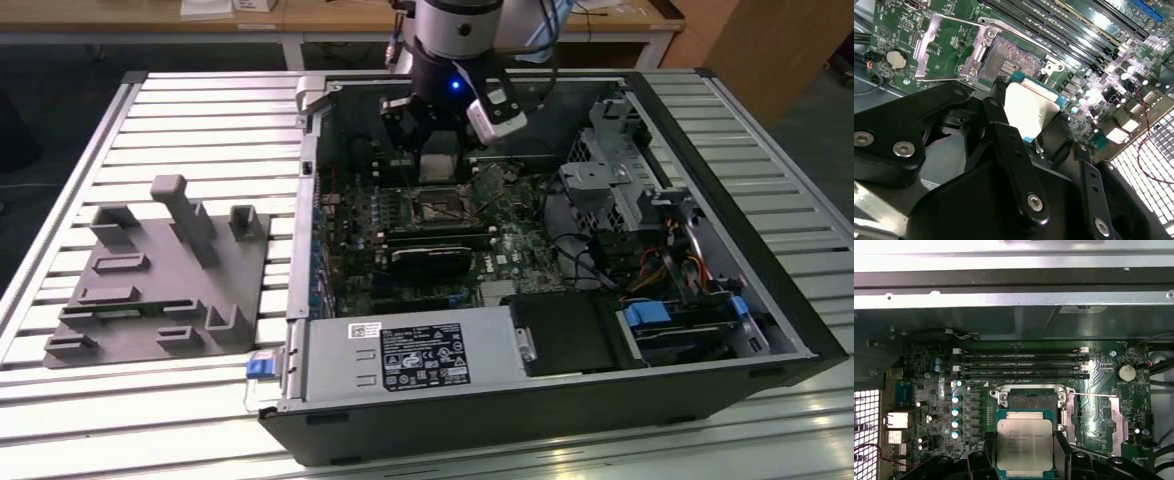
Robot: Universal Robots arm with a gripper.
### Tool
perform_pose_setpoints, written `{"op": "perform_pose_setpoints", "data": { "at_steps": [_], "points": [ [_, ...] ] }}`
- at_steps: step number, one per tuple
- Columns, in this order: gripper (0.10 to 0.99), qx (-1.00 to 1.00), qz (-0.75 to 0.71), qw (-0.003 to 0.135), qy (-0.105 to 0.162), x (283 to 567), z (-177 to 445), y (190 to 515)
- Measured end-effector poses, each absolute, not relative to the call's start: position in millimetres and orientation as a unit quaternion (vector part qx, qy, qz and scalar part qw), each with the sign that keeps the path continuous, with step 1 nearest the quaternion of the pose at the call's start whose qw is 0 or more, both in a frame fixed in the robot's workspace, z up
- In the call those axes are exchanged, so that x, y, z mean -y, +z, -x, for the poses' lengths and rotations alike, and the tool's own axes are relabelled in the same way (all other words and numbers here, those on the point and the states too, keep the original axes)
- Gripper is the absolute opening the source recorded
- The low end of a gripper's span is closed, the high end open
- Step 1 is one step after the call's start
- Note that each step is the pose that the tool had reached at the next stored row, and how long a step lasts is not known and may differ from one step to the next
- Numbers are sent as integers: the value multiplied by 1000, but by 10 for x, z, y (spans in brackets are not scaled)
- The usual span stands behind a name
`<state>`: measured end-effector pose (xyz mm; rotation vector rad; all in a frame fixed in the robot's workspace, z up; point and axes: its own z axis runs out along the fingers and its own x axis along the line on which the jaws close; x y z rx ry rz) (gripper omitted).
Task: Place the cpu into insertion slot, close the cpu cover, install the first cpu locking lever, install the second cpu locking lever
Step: 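Place the cpu into insertion slot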
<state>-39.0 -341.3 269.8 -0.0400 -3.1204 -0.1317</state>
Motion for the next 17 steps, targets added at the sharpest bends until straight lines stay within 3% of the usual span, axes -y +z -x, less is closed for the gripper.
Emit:
{"op": "perform_pose_setpoints", "data": {
  "at_steps": [17],
  "points": [
    [541,999,17,9,-41,3412,390,2628]
  ]
}}
